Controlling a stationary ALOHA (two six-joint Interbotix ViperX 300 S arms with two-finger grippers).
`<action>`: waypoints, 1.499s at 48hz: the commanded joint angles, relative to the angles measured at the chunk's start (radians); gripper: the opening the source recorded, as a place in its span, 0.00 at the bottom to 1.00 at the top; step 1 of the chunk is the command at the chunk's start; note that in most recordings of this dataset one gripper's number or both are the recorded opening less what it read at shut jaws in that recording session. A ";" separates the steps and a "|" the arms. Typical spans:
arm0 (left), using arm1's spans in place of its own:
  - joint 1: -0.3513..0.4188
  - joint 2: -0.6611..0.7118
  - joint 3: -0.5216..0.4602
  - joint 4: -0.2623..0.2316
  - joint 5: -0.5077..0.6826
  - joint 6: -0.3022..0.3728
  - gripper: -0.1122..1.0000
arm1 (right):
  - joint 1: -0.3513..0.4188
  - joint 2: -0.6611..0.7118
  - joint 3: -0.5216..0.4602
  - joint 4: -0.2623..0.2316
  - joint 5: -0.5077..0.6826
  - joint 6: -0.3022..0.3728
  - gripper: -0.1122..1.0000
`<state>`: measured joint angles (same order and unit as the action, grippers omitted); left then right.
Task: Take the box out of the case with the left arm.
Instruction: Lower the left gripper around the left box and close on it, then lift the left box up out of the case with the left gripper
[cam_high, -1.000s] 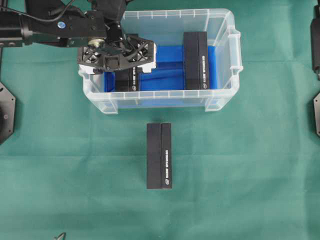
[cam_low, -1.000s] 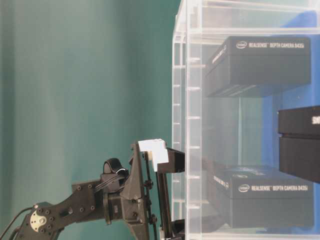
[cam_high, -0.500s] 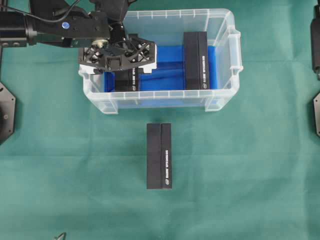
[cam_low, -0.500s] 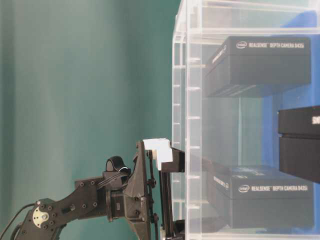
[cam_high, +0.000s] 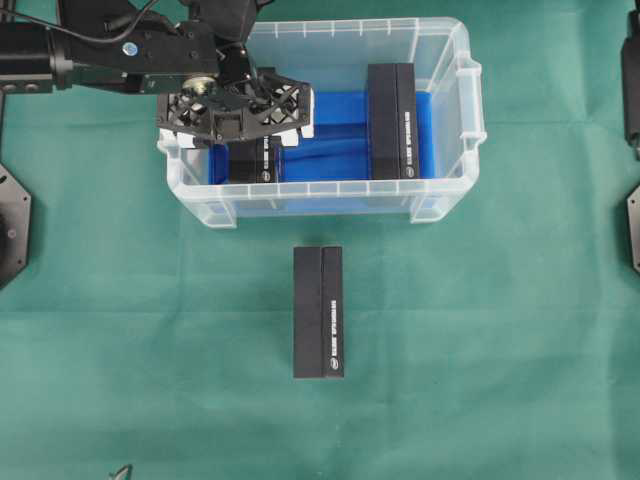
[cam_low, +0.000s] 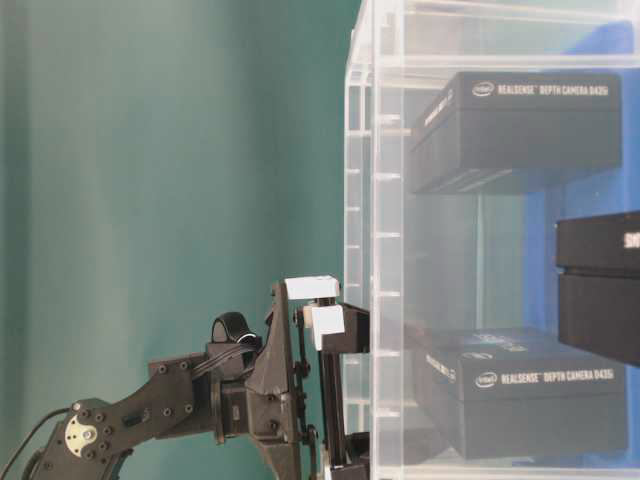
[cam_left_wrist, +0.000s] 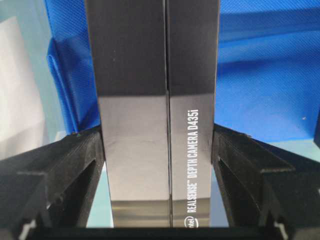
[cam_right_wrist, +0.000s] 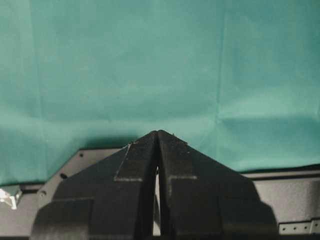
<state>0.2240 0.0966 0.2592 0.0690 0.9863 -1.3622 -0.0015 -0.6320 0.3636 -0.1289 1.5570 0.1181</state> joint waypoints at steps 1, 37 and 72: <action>-0.006 -0.003 -0.006 -0.003 -0.041 -0.005 0.66 | 0.000 -0.002 -0.015 -0.002 -0.006 -0.002 0.10; -0.006 -0.055 -0.100 -0.008 0.015 -0.011 0.66 | 0.000 -0.002 -0.017 -0.002 -0.006 -0.002 0.10; 0.021 -0.164 -0.400 -0.008 0.354 0.046 0.66 | -0.002 -0.002 -0.015 -0.003 -0.005 -0.002 0.10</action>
<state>0.2439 -0.0337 -0.0782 0.0598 1.3162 -1.3208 -0.0015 -0.6320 0.3651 -0.1289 1.5570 0.1181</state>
